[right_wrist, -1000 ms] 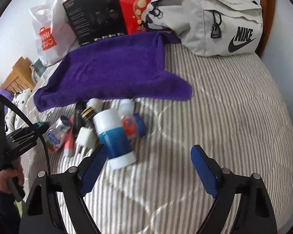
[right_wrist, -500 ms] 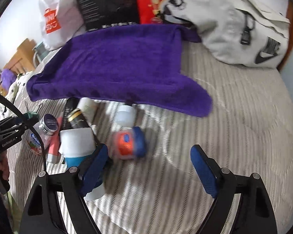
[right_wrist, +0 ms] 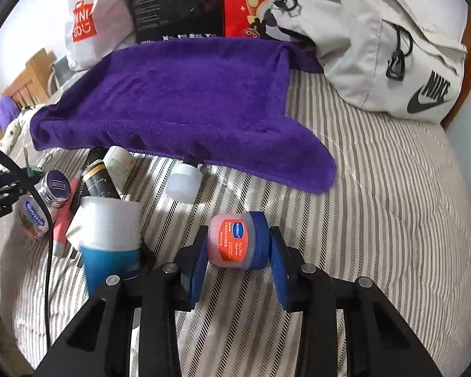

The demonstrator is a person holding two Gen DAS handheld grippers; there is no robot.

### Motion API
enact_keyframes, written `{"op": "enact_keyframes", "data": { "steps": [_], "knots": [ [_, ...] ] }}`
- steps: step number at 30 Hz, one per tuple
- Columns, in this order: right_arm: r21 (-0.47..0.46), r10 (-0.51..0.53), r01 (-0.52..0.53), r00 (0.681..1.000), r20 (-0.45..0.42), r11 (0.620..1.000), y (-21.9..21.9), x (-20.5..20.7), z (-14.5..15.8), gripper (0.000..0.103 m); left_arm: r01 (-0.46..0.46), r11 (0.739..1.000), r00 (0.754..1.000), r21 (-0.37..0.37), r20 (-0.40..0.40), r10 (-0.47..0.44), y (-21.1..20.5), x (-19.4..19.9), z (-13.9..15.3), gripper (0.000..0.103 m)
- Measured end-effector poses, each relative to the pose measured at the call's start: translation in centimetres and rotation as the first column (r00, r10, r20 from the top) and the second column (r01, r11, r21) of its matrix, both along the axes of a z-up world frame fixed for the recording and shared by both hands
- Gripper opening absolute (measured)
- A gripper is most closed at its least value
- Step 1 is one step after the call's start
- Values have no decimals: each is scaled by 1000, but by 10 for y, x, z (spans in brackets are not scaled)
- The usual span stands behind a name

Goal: Organize rigid objects
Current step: 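Place the clip on the purple towel with the left gripper while the right sets the tin there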

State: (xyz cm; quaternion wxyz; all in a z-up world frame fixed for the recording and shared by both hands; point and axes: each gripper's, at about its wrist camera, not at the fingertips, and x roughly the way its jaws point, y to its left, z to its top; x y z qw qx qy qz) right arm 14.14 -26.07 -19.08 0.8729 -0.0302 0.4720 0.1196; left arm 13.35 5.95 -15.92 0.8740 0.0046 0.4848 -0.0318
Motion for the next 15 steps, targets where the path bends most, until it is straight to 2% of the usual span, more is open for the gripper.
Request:
{"op": "enact_keyframes", "data": {
  "steps": [8,13,15],
  "knots": [
    [-8,-3,3,1000,11,1000,2,-2,-2,37,-8,1000,1000,6,21,8,-3,-2,-1,39],
    [54,-13,15,1000,-27,998,-13,-5,6,36,-8,999,1000,-48,-7,8,6,-4,1,39],
    [54,-36,38,999,-31,998,-22,-9,10,36,-23,998,1000,-61,9,23,11,-9,6,39]
  ]
}}
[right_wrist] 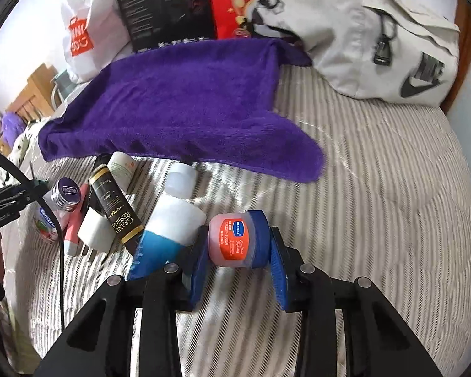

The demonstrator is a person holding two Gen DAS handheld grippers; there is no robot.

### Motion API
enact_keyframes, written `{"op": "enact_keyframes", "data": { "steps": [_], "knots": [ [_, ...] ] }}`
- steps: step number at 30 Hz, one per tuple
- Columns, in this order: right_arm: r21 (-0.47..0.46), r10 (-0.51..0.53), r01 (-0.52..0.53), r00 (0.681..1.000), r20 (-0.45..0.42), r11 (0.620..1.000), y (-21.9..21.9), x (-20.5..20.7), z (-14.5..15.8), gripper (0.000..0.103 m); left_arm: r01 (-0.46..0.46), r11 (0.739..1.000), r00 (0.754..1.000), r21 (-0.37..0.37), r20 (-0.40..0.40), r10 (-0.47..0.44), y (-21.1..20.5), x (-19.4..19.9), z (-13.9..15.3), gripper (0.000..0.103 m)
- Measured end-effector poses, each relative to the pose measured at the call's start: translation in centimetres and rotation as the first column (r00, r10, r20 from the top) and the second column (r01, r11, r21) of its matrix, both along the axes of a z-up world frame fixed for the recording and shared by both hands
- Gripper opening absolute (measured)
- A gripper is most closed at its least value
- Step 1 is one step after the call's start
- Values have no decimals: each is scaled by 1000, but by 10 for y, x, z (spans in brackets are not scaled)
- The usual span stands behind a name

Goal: Organize rigid objects
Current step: 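Place the clip on the purple towel with the left gripper while the right sets the tin there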

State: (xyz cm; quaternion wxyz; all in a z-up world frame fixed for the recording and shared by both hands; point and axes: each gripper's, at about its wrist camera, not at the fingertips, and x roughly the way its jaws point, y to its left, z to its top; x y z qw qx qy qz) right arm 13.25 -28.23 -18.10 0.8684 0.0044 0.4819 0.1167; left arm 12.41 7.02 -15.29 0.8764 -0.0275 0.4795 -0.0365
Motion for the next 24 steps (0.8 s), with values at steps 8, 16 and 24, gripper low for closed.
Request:
{"op": "enact_keyframes", "data": {
  "steps": [8,16,24],
  "knots": [
    [20,-5,4,999,54,1000,-12,-3,29,36,0,1000,1000,-12,23,0,3,6,26,39],
    [57,16,-21,996,83,998,-4,12,48,36,27,1000,997,-3,73,-27,-10,25,62,39],
    [55,39,-46,992,123,997,9,53,68,36,59,998,994,-20,97,-57,-16,65,80,39]
  ]
}}
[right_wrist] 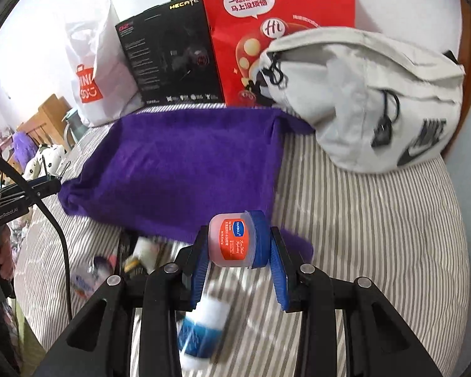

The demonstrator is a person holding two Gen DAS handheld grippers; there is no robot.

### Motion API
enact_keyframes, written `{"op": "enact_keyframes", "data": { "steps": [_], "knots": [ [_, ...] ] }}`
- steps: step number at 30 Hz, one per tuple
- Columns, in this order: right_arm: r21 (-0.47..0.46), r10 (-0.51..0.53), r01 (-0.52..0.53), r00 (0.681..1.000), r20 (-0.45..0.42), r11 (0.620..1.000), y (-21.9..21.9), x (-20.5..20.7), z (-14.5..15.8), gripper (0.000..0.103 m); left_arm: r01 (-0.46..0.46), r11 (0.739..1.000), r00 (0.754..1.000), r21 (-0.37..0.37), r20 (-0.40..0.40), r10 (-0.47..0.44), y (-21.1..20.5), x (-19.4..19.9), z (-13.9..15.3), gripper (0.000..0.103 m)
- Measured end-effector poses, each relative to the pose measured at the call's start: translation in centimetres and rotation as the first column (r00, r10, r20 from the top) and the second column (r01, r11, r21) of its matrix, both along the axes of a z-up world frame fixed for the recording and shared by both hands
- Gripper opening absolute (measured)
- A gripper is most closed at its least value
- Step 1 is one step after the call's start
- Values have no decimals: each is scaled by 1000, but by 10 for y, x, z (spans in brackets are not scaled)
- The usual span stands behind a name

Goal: Organize rigid objects
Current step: 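Place the clip on the purple towel with the left gripper while the right sets the tin there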

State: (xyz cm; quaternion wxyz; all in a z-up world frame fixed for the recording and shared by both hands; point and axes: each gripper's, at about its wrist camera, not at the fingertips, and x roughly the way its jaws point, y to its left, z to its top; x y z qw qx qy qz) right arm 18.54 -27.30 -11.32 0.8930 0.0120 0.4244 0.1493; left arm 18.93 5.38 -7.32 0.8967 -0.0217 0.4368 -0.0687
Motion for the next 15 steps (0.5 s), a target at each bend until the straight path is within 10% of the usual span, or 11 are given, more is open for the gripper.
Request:
{"op": "enact_keyframes", "data": {
  "steps": [15],
  "knots": [
    [-27,111,-111,994,-9,993,43,110,-14,36,53,999,998,-3,-39,-53,-15,98,-27,39]
  ]
}}
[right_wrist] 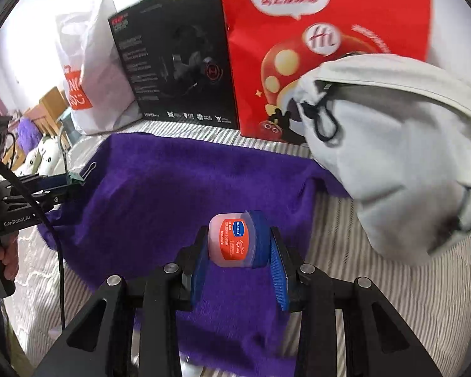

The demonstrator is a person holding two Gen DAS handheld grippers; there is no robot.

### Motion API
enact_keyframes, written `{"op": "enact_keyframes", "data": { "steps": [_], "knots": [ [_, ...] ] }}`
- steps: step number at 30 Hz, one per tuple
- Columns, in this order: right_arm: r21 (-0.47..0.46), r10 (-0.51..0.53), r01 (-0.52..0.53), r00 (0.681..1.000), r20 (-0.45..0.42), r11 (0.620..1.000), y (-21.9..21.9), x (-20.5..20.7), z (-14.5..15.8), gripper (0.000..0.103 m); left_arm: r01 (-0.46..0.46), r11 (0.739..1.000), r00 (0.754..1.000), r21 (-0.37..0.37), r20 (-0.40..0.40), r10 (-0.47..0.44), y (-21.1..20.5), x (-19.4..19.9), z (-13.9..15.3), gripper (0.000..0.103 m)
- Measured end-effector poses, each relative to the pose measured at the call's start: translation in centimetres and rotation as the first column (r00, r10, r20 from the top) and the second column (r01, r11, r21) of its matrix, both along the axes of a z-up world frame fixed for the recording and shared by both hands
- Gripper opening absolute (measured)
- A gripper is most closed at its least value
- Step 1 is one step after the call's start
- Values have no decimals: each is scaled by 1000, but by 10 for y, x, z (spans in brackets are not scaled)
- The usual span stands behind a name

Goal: Organize rigid objects
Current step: 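Place the clip on the purple towel with the left gripper while the right sets the tin there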

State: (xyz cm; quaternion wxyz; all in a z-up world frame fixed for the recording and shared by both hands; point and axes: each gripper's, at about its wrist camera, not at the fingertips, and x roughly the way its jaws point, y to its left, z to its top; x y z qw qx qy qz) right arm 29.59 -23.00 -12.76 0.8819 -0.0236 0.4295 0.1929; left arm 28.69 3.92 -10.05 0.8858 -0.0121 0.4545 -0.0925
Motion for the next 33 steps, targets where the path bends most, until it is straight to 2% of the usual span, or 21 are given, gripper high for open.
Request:
{"op": "enact_keyframes", "data": {
  "steps": [8,12,17,22,25,26,27,29,30,31,33],
  "knots": [
    [-51,23,-25,999,-44,998,22,42,-22,36,21,1000,998,-19,-51,-22,-2,45,-22,39],
    [-72,25,-32,995,-92,997,30,55,-35,36,19,1000,997,2,-76,-19,-2,55,-30,39],
    [-90,30,-38,995,-96,995,35,59,-44,36,18,999,993,39,-116,-14,-3,64,-44,39],
    [-130,67,-77,995,-80,989,42,57,-46,37,16,999,993,48,-117,-10,-2,67,-49,39],
    [-121,85,-95,992,-90,988,42,57,-47,44,27,996,994,81,-109,-18,-5,66,-50,40],
    [-111,94,-105,991,-100,988,42,55,-47,52,32,995,994,94,-105,-22,-7,65,-50,40],
    [-108,99,-111,989,-106,988,42,53,-47,61,40,993,995,112,-101,-28,-10,63,-50,44],
    [-124,103,-116,989,-110,986,42,48,-48,65,47,992,994,120,-103,-35,-14,59,-51,58],
    [-136,102,-116,989,-107,984,42,44,-49,65,49,991,993,121,-109,-36,-16,57,-52,72],
    [-143,95,-110,990,-106,984,40,39,-48,65,47,990,993,132,-117,-32,-18,54,-54,76],
    [-125,85,-97,991,-101,987,34,31,-45,65,37,988,994,147,-107,-21,-20,47,-53,76]
  ]
}}
